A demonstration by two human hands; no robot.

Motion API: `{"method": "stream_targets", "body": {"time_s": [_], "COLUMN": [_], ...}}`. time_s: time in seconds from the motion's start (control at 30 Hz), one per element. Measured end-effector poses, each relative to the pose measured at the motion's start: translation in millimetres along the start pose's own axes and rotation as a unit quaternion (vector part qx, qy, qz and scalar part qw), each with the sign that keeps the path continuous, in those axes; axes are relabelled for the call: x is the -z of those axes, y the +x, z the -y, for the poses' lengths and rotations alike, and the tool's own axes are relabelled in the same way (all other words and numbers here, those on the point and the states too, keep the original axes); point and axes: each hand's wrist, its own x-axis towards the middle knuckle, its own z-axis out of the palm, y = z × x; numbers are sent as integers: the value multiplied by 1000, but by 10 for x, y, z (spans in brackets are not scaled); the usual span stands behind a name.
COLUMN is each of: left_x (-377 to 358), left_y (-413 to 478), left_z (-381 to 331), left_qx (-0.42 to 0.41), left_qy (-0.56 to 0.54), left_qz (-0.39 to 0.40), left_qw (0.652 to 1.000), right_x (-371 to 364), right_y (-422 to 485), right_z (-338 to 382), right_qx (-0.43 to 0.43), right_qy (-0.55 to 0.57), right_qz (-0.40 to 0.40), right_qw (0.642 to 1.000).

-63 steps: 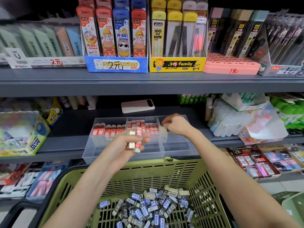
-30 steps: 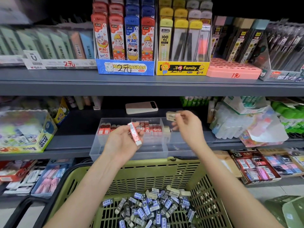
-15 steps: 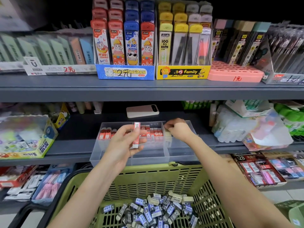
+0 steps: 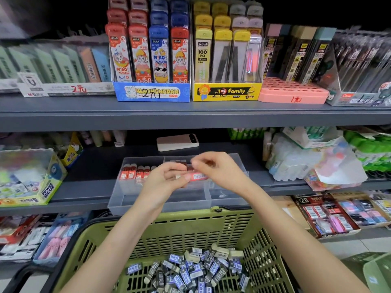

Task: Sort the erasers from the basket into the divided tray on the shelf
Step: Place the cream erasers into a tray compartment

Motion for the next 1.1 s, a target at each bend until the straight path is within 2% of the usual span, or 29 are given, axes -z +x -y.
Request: {"method": "stream_targets", "body": {"time_s": [0.07,0.27,0.33,0.4,0.47,0.5,0.57,0.63,0.73,0.83,0.97,1.1], "left_x": [1,140,187,222,290,345,476,596,719,815,881,886], "left_y": [-11,-80,-103,-111,-99,-97,-126,-188,-292,-374,-436,-451], "left_z": [1,-34,-52,-58,-52,-43,-9,52,132,197,297,356], "left_qx": [-23,-57,-61,-73,-101,-118,-160,-190,-187,-152,-142,-152], "left_qy": [1,-68,-48,7,126,207,368,459,522,558,548,535], "left_qz": [-9,-37,-34,-34,-57,-78,-122,-139,-130,-93,-72,-69], "left_qw": [1000,995,996,997,985,968,908,856,822,811,821,828], "right_x": [-20,-154,-201,-229,-211,-186,-131,-113,-175,-276,-373,-373], "right_y": [-75,-126,-134,-118,-29,41,199,334,511,664,754,705], "right_z": [86,229,258,258,215,165,53,-20,-63,-70,-104,-159], "right_qx": [16,-42,-39,-35,-68,-90,-128,-171,-219,-236,-245,-209], "right_qy": [-29,138,158,151,125,84,-49,-116,-140,-172,-231,-256], "right_qz": [45,89,120,110,35,-15,-78,-73,-35,-23,26,17], "right_qw": [998,986,979,982,989,992,987,976,965,956,941,944]}}
